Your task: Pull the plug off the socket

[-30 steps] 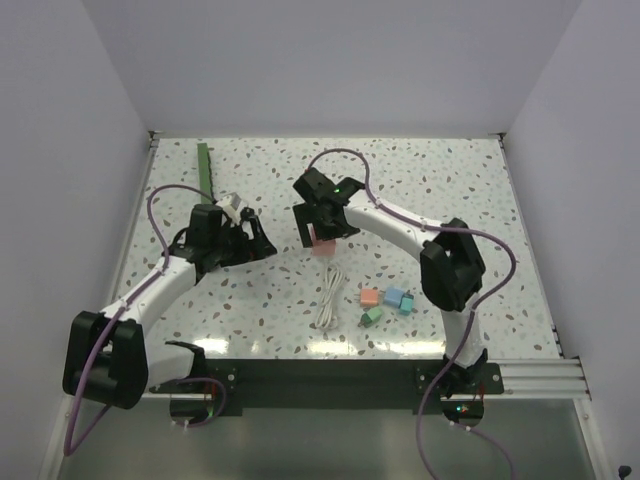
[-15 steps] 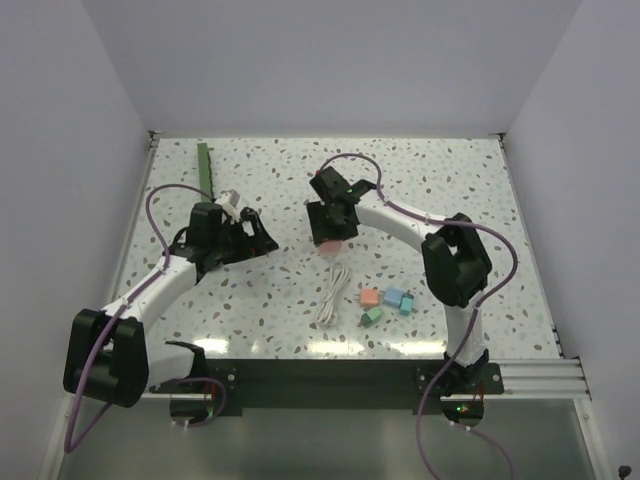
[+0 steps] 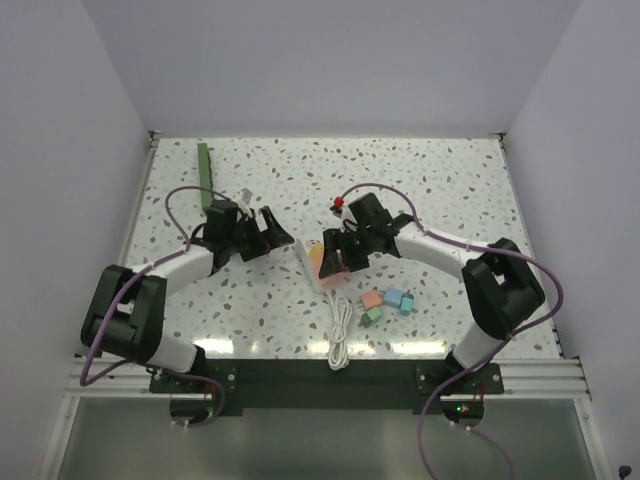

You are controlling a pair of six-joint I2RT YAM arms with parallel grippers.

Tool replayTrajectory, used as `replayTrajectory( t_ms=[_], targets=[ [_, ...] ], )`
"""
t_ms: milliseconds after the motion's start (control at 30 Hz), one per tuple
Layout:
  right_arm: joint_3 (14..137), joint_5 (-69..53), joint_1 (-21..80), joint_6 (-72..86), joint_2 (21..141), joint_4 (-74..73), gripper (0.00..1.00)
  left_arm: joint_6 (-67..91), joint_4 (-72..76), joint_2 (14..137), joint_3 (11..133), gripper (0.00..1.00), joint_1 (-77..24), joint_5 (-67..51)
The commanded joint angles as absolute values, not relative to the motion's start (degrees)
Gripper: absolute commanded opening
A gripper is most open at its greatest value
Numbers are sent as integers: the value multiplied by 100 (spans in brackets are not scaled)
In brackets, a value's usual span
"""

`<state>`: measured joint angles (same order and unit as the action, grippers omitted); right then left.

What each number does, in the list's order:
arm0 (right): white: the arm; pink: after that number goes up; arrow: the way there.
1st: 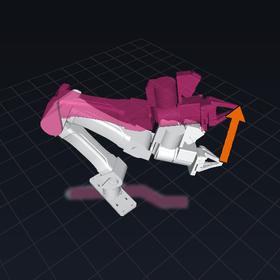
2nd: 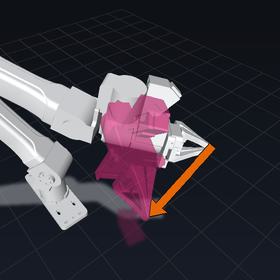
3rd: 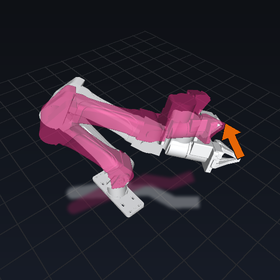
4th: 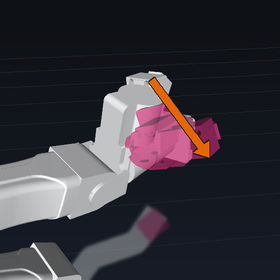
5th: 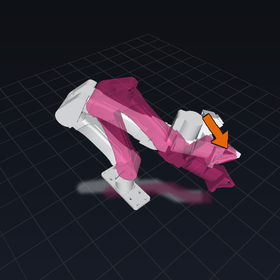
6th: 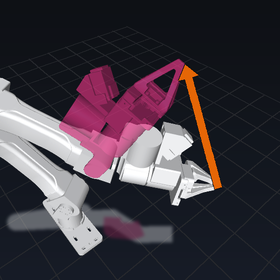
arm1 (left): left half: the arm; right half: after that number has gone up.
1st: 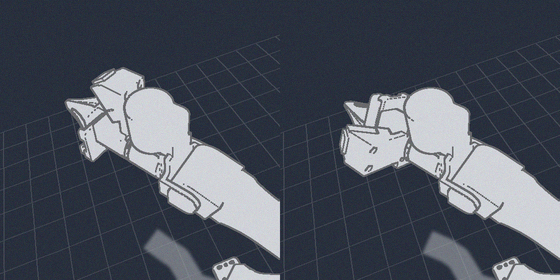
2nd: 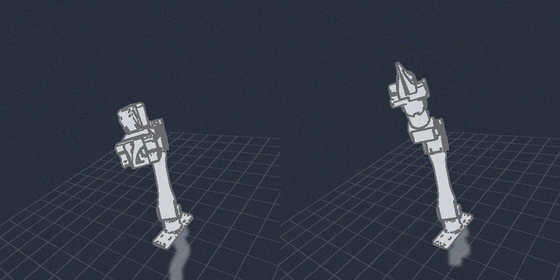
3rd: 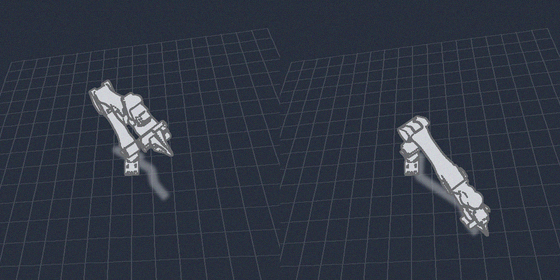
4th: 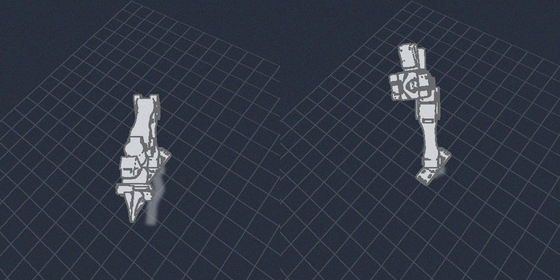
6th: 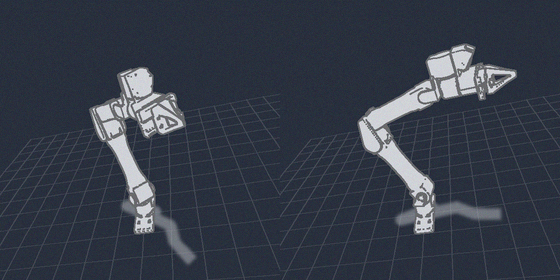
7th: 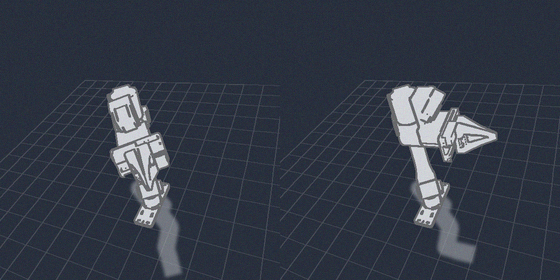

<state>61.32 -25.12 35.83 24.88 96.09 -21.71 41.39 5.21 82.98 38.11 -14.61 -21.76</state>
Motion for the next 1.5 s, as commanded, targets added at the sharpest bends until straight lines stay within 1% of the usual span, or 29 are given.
replayTrajectory(
  t_ms=[0,233,333,433,567,700,733,767,800,833,933,1067,1167,1333,1367,1467],
  targets=[
    [5977,-3217,3586,2802,9194,-1302,0,4456,1081,8613,4218,100,-1792,-2006],
    [5897,-3085,3586,3181,9026,-853,0,4877,1107,9070,4421,100,-2232,-1424],
    [5915,-3041,3630,3260,9026,-765,0,5141,1257,9263,4464,100,-2329,-1354],
    [5854,-2927,3682,3401,8974,-537,0,5238,1020,9562,4693,100,-2434,-1196],
    [5775,-2839,3788,3559,8939,-299,0,5353,1081,9861,4807,100,-2470,-1257],
    [5748,-2672,3893,3665,8938,-114,0,5353,1274,9958,4852,79,-2496,-1511],
    [5748,-2654,3902,3674,8947,-97,0,5335,1309,9967,4843,65,-2496,-1555],
    [5739,-2585,3911,3683,8930,-79,0,5326,1336,9967,4825,54,-2496,-1590],
    [5739,-2558,3911,3709,8938,-70,0,5335,1327,9975,4799,40,-2496,-1617],
    [5739,-2523,3911,3709,8921,-79,0,5335,1327,9958,4773,21,-2496,-1626],
    [5792,-2444,3911,3700,8938,-132,0,5282,1292,9940,4702,0,-2496,-1652],
    [5862,-2303,3885,3621,8886,-404,0,5142,1274,9870,4658,0,-2496,-1705],
    [5897,-2416,3693,3472,8702,-667,0,4861,1143,9809,4632,0,-2470,-1644],
    [5775,-2969,3033,3200,7965,-1177,0,4500,958,9773,4369,0,-2251,-1555],
    [5740,-3084,2850,3156,7893,-1230,0,4491,993,9747,4290,0,-2137,-1590],
    [5713,-3339,2760,3006,7936,-1380,0,4456,1064,9686,4148,0,-2057,-1661]
  ],
)
